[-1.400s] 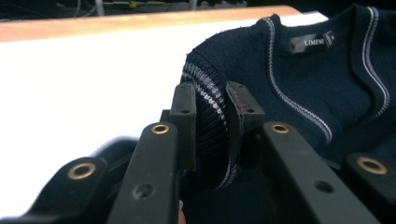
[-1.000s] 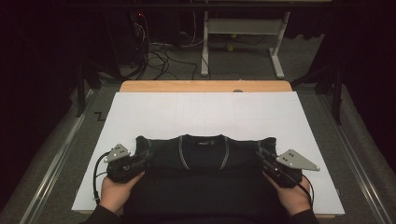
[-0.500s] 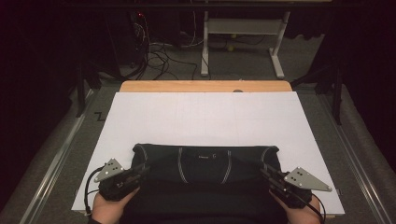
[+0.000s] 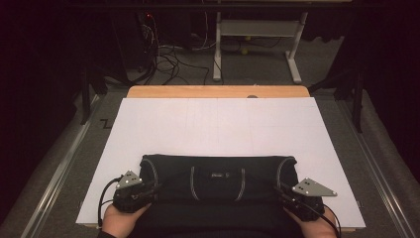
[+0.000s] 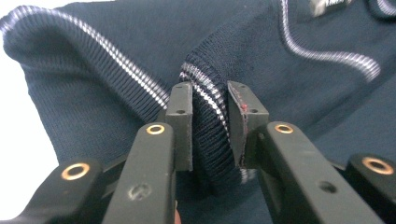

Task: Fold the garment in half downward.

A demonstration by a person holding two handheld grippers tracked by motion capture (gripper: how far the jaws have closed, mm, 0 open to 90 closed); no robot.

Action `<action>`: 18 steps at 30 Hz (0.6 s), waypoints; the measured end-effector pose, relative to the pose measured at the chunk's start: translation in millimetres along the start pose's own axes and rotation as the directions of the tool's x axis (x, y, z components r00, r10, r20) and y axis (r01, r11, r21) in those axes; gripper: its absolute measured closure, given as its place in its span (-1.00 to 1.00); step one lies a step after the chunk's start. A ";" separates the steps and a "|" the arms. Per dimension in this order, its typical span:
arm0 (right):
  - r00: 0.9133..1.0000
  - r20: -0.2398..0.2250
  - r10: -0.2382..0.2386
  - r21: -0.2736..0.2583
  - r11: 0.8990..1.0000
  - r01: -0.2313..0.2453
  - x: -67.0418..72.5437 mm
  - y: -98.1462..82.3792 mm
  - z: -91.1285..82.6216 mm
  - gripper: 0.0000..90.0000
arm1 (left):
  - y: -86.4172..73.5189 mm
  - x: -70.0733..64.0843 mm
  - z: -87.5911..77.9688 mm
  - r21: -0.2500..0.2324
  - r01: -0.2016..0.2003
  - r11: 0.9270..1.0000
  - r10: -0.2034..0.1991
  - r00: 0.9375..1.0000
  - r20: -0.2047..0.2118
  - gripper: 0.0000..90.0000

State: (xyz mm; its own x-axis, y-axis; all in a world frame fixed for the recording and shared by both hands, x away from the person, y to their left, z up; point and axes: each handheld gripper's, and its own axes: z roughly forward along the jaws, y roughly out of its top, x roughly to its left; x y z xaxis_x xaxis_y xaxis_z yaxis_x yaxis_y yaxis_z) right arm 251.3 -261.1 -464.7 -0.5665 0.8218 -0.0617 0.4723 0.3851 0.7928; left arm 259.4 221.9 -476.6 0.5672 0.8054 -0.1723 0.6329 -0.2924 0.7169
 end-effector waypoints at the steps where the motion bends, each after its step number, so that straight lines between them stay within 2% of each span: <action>1: 1.000 0.006 0.000 0.017 1.000 -0.001 -0.3 -0.1 2.9 0.68 | -0.4 0.9 1.4 -0.004 -0.004 1.000 0.004 1.000 -0.003 0.47; 3: 1.000 0.016 -0.002 0.042 0.999 0.001 -0.6 -0.4 8.2 0.63 | -0.1 2.0 2.0 -0.001 0.002 1.000 -0.002 1.000 -0.009 0.37; 5: 1.000 0.017 0.017 0.047 0.999 -0.018 -1.0 0.4 9.8 0.54 | 0.2 2.3 1.0 0.001 0.009 1.000 -0.009 1.000 -0.019 0.15; 6: 0.999 0.022 0.030 0.048 0.998 -0.031 -0.6 1.0 9.4 0.45 | 0.1 3.0 0.1 -0.002 0.015 1.000 -0.015 1.000 -0.012 0.04; 9: 0.998 0.010 0.059 0.007 0.998 -0.059 -0.8 2.3 2.6 0.22 | 0.5 6.3 -6.4 -0.031 0.017 0.999 -0.017 1.000 -0.012 -0.17; 11: 0.996 0.007 0.090 -0.041 0.995 -0.089 -3.2 3.9 -4.7 0.12 | 2.0 10.1 -11.6 -0.058 0.020 0.998 -0.022 0.999 -0.025 -0.24; 13: 0.994 0.027 0.101 -0.070 0.993 -0.099 -7.7 5.4 -10.0 0.08 | 4.4 16.2 -15.2 -0.084 0.037 0.996 -0.040 0.999 -0.027 -0.29; 15: 0.990 0.066 0.125 -0.083 0.989 -0.119 -19.7 6.0 -10.2 0.05 | 8.0 24.0 -16.3 -0.103 0.054 0.993 -0.057 0.998 -0.029 -0.34; 16: 0.990 0.066 0.125 -0.083 0.989 -0.119 -19.7 6.0 -10.2 0.05 | 10.8 27.9 -15.7 -0.106 0.056 0.993 -0.061 0.997 -0.037 -0.34; 18: 0.985 0.098 0.142 -0.076 0.988 -0.134 -30.5 6.8 -6.6 0.02 | 16.1 36.0 -14.9 -0.120 0.065 0.991 -0.072 0.996 -0.053 -0.37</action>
State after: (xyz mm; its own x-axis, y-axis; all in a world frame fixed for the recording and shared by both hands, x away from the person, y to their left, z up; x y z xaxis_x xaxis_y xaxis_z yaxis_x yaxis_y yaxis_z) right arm 267.4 -286.3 -453.4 -0.4250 0.9052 -0.0081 0.4912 0.2381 0.8379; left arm 282.1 253.8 -461.2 0.4915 0.8505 -0.1872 0.6006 -0.1754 0.7801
